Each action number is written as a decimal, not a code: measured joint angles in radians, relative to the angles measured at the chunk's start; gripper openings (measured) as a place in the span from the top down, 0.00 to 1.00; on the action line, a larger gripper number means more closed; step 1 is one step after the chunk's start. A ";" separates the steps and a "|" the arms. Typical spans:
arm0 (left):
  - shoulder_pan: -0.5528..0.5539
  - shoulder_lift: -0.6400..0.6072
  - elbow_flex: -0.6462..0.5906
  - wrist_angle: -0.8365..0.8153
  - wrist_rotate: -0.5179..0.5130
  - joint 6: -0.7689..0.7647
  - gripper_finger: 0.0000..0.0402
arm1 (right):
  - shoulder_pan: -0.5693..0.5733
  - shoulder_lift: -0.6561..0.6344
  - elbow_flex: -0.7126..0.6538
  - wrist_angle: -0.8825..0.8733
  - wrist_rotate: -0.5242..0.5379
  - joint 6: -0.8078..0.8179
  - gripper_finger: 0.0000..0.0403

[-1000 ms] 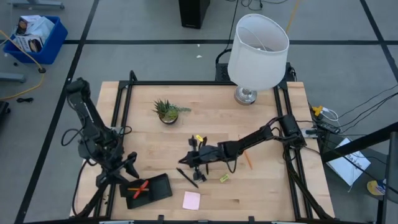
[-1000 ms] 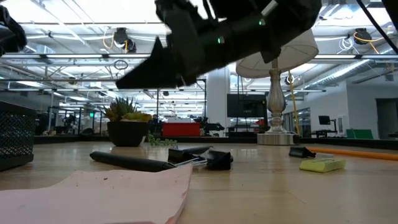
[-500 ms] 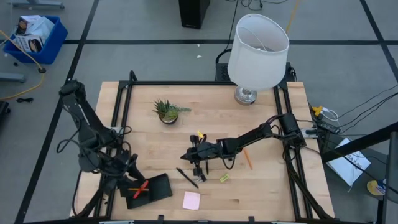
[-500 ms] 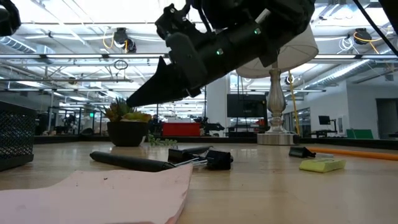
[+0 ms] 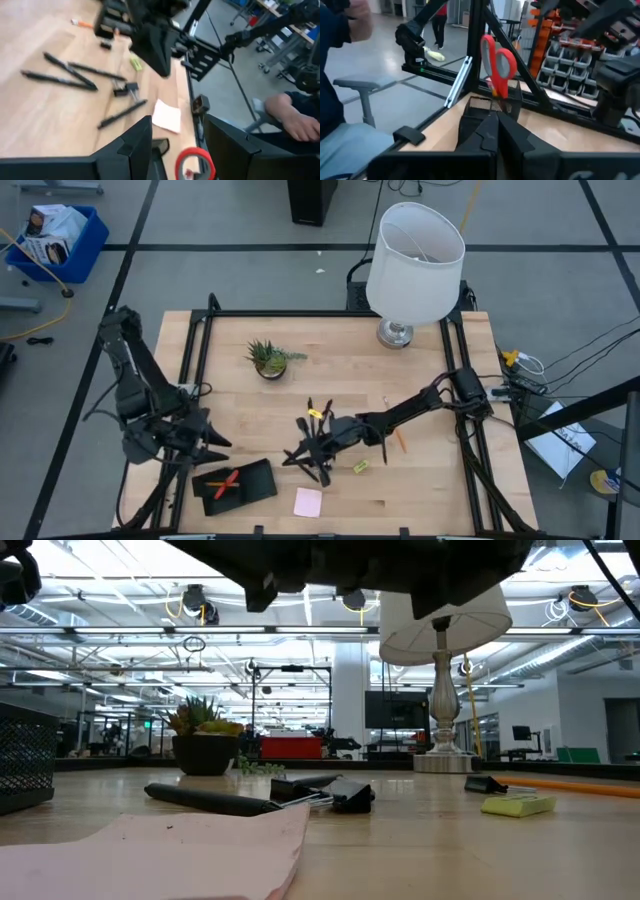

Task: Pick and place office supplies into organizer
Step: Put the scissors into the top left section of the desk organizer, then put the top binder clip into the bottom left section of the desk organizer

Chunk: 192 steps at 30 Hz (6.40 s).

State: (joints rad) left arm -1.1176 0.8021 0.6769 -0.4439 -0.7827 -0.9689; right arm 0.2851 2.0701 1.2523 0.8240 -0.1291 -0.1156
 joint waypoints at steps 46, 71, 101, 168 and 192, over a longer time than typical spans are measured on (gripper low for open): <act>-0.009 -0.272 0.000 -0.236 -0.161 0.058 0.55 | -0.015 0.398 0.678 -0.240 -0.030 -0.018 1.00; -0.010 -0.197 -0.001 -0.235 -0.137 0.046 0.55 | -0.016 0.437 0.680 -0.139 -0.005 0.038 1.00; 0.104 -0.052 -0.001 -0.185 -0.188 0.133 0.55 | 0.025 0.175 0.615 -1.044 0.334 0.041 0.96; 0.779 -0.765 -0.574 0.381 0.825 0.799 0.55 | -0.286 -0.772 -0.400 -1.639 0.228 1.095 0.82; 0.792 -0.764 -0.636 0.511 0.969 0.780 0.55 | -0.300 -0.549 -0.400 -1.497 0.236 1.091 0.61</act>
State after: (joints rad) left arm -0.3256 0.0380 0.0406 0.0672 0.1865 -0.1886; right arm -0.0147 1.5210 0.8524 -0.6733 0.1074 0.9756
